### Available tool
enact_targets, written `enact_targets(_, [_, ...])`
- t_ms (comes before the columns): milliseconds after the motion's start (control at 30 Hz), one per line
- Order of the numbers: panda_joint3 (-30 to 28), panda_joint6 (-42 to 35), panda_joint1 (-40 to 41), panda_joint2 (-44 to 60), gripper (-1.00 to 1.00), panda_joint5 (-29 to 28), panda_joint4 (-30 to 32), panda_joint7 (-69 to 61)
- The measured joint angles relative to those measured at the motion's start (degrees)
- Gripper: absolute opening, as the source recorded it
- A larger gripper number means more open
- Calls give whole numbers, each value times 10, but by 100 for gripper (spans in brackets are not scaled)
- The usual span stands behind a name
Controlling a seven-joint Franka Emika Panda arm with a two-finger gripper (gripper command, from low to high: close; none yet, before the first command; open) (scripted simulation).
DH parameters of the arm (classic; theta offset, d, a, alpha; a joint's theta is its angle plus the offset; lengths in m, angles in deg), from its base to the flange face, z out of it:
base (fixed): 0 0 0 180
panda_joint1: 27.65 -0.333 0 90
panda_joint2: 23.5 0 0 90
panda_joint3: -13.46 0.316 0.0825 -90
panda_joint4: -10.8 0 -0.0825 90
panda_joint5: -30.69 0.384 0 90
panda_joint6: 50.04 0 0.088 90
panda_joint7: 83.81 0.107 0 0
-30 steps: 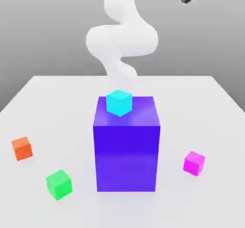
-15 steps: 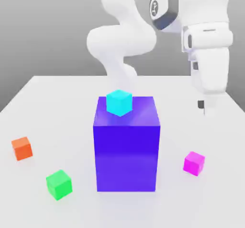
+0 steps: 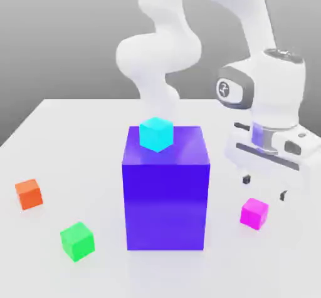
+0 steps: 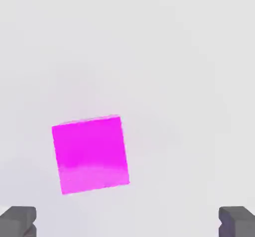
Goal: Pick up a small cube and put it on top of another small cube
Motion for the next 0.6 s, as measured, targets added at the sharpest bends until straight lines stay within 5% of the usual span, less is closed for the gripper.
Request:
enact_targets(200, [0, 97, 1, 120, 0, 4, -19, -13])
enact_targets(233, [-2, 109, 0, 135, -100, 3, -21, -13])
enact_targets(600, [2, 52, 2, 66, -100, 9, -9, -16])
